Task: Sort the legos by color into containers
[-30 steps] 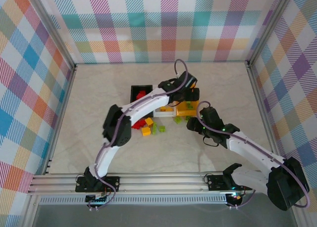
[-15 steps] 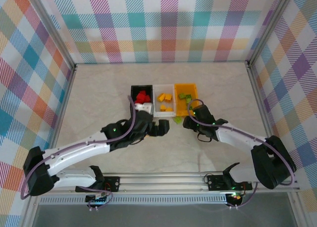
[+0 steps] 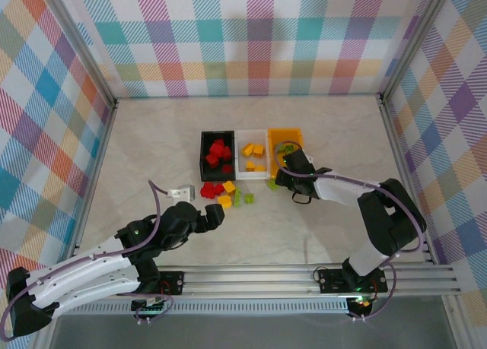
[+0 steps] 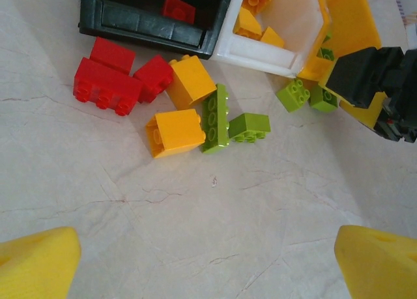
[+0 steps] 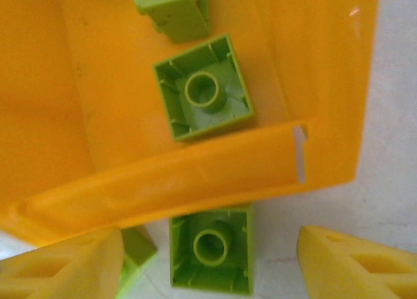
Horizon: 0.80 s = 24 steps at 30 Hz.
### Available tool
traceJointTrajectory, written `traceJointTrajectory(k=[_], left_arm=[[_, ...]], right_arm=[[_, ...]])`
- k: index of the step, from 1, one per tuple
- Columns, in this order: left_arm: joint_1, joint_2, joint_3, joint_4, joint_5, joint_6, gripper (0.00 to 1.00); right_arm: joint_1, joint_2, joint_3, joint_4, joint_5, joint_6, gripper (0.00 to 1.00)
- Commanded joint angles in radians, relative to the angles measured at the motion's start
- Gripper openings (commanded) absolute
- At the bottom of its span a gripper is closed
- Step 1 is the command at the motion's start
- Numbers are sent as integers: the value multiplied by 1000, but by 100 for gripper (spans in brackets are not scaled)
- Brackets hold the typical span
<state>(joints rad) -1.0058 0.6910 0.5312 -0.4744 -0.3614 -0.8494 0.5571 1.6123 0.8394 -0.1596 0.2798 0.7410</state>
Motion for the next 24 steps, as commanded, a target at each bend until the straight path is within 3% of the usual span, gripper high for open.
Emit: traceJointTrajectory(k=[1, 13, 18, 24], left_arm=[[-5, 12, 2, -38, -28, -16, 100], [-6, 2, 9, -55, -45, -3, 100], [-5, -9, 6, -62, -58, 4, 100], [-5, -13, 7, -73, -75, 21, 100]], right_arm=[[4, 52, 44, -63, 48, -9, 67], [10, 27, -49, -11, 20, -5, 34], [51, -139, -124, -28, -11, -13, 27], [95, -415, -125, -113, -46, -52, 26]])
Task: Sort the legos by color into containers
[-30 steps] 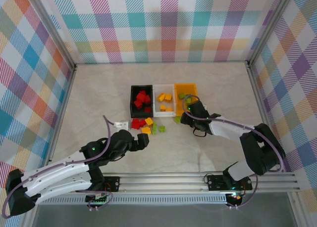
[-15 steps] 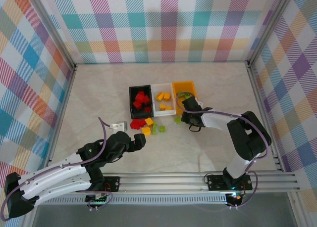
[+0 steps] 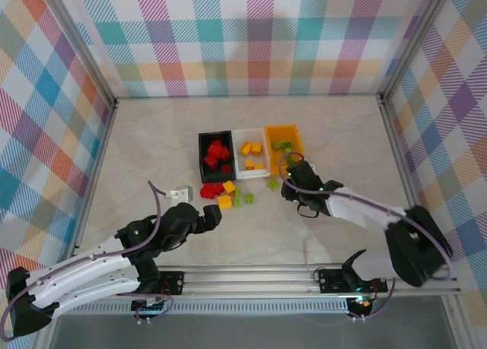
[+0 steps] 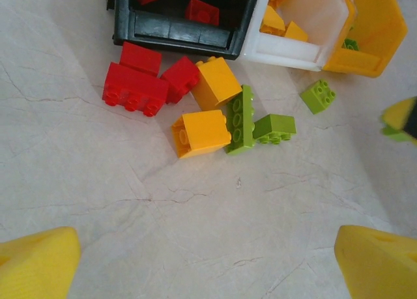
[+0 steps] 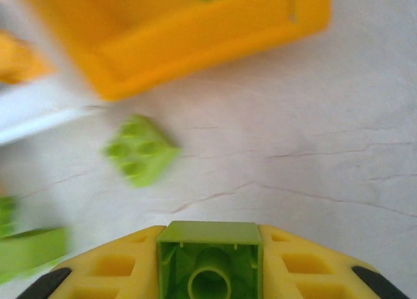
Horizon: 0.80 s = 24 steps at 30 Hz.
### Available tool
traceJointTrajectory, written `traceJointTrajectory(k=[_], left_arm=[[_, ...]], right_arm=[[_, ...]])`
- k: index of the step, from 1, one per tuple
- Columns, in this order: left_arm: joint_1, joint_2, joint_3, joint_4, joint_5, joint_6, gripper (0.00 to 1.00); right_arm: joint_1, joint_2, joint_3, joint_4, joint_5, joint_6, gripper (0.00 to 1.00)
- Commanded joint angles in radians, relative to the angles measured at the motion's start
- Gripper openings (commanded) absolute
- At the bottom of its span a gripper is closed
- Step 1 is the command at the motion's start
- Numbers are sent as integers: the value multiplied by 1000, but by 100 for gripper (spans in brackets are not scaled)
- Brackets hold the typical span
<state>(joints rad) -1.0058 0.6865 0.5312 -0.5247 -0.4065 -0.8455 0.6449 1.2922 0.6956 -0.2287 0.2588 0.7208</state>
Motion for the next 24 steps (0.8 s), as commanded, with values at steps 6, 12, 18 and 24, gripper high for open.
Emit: traceJointTrajectory(k=[6, 12, 18, 24], left_arm=[[-5, 5, 10, -21, -29, 19, 100], [-5, 11, 18, -50, -23, 12, 100], [-5, -13, 11, -74, -21, 11, 100], [-5, -19, 10, -71, -25, 28, 100]], right_arm=[[-25, 20, 223, -87, 22, -104, 27], [-120, 344, 518, -121, 9, -121, 29], [-142, 488, 656, -171, 9, -110, 50], [-119, 375, 553, -134, -14, -115, 73]])
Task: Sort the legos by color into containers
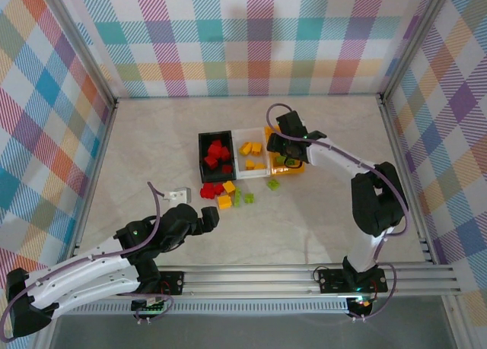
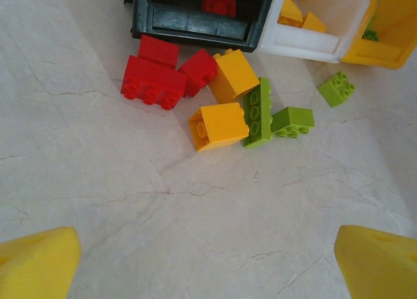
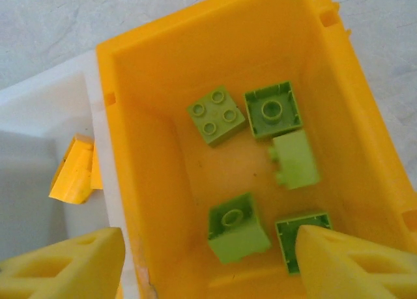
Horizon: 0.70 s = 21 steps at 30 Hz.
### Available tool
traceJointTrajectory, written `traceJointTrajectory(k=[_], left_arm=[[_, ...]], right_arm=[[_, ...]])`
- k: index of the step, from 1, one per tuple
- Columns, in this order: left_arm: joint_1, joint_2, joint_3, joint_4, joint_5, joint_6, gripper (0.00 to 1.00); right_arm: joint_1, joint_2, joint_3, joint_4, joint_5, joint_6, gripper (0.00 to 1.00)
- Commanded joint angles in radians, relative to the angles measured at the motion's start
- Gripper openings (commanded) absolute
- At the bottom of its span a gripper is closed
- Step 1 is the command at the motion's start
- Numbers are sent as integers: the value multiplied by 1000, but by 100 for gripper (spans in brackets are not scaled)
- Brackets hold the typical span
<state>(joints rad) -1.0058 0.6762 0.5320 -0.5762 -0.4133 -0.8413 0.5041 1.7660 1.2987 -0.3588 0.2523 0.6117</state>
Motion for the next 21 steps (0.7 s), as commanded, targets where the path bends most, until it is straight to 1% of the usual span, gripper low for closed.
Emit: traceJointTrajectory(k=[1, 4, 6, 9, 11, 14, 16, 21], left_arm=[[-5, -9, 10, -19, -22, 25, 100], [-5, -9, 13, -16, -31, 31, 100], [-5, -10, 11, -10, -36, 32, 100], [-5, -7, 6, 0, -30, 31, 100], [-5, -6, 3, 3, -25, 30, 100], [-5, -8, -2, -3, -20, 25, 100], [-5, -13, -6, -8, -18, 24, 100], [-5, -36, -15, -18, -21, 24, 100]], right_arm=[[34, -130, -77, 0, -1, -4, 74], [84, -224, -182, -4, 32, 40, 75], [138, -279, -270, 19, 70, 86, 76], [215, -305, -357, 29, 139, 175, 77], [247, -288, -393, 47, 165, 231, 77], [257, -221, -408, 84, 150, 278, 78], [257, -171, -395, 113, 137, 263, 78], [246, -83, -347, 127, 158, 252, 79]])
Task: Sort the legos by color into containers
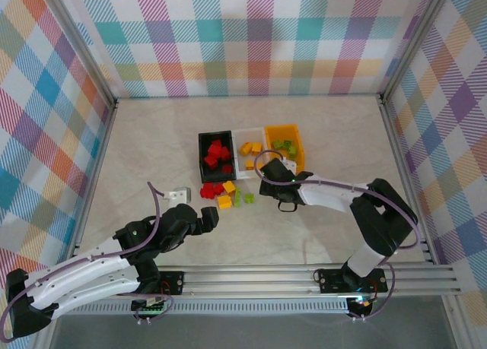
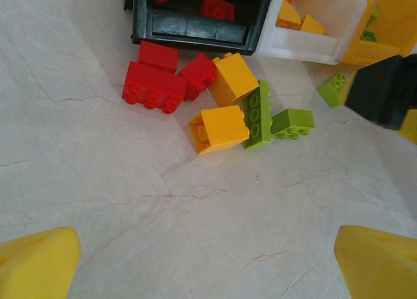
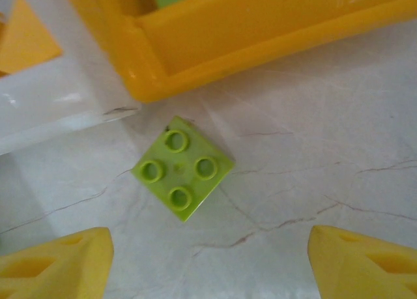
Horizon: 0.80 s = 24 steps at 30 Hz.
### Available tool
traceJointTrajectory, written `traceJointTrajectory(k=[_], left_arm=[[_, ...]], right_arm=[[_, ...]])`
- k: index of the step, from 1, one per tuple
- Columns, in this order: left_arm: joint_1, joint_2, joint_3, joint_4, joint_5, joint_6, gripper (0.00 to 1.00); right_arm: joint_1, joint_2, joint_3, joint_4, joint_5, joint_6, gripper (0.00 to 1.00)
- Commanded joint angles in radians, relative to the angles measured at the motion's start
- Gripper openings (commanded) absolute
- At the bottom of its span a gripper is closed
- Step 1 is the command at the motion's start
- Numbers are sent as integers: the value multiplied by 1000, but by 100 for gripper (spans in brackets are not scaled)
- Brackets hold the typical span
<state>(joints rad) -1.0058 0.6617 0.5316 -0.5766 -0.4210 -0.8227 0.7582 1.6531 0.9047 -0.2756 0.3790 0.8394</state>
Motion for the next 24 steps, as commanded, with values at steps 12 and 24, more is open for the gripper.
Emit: traceJointTrajectory(k=[12, 24], left_arm=[[-4, -29, -10, -22, -18, 11, 100], [-4, -16, -3, -17, -13, 13, 100]], right_arm=[[-55, 170, 125, 27, 41, 42, 77], [-63, 150, 58, 75, 1, 21, 41]])
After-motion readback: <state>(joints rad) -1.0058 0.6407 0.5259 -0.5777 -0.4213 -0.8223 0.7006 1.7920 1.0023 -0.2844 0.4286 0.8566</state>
